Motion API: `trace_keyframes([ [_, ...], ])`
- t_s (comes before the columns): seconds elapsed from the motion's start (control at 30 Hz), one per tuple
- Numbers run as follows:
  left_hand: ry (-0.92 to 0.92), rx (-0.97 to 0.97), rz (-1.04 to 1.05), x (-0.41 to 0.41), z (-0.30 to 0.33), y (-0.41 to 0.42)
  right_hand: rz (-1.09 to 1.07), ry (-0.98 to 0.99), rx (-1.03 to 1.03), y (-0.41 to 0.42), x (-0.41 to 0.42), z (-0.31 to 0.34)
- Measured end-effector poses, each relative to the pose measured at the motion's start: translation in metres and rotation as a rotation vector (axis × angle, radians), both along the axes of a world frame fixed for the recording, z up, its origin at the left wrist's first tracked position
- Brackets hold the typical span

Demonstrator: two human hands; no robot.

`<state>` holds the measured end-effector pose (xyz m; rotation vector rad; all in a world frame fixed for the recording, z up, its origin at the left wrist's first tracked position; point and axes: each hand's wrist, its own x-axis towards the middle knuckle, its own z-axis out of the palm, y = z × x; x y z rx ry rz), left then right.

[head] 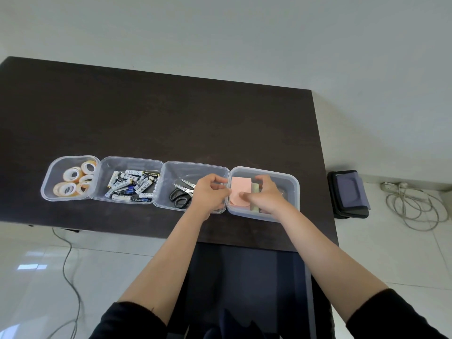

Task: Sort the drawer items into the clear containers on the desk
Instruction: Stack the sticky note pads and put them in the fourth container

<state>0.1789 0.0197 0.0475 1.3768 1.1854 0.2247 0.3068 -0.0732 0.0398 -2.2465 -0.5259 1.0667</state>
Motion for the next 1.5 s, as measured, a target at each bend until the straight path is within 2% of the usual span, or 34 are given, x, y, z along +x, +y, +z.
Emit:
trace_keyframes([
  [0.23,-0.005,-0.013,-0.002,0.0,-0.003,0.002,0.029,-0.017,0.008,-0.005,0.001,-0.002],
  [0.37,-0.005,-0.027,0.006,-0.001,-0.005,0.003,-0.054,0.041,-0.098,-0.003,0.007,0.001],
  [0.47,-0.001,-0.011,0.008,0.0,-0.005,0.002,-0.014,0.065,-0.169,-0.001,0.007,0.002],
  [0.67,0.013,0.009,0.007,0.0,-0.005,0.001,-0.038,0.114,-0.152,-0.005,0.007,0.011],
  [0.8,0.017,-0.017,0.015,0.0,-0.004,0.002,-0.162,-0.043,-0.003,-0.01,0.006,0.01],
  [0.87,0.02,-0.021,0.018,0.0,-0.004,0.002,-0.203,-0.051,0.039,-0.008,0.004,0.011],
  [1.0,0.008,-0.013,0.02,-0.001,-0.003,0.0,-0.053,-0.032,-0.021,-0.001,-0.004,0.013],
  [1.13,0.0,-0.02,0.025,-0.001,-0.004,0.0,0.081,-0.185,-0.048,0.002,-0.008,0.016],
  [1.3,0.002,-0.018,0.022,-0.001,-0.003,0.001,-0.01,-0.074,-0.02,0.001,-0.005,0.015],
  [1.5,0.042,0.043,0.011,0.001,-0.003,-0.001,-0.002,-0.136,-0.024,0.001,-0.012,0.017],
])
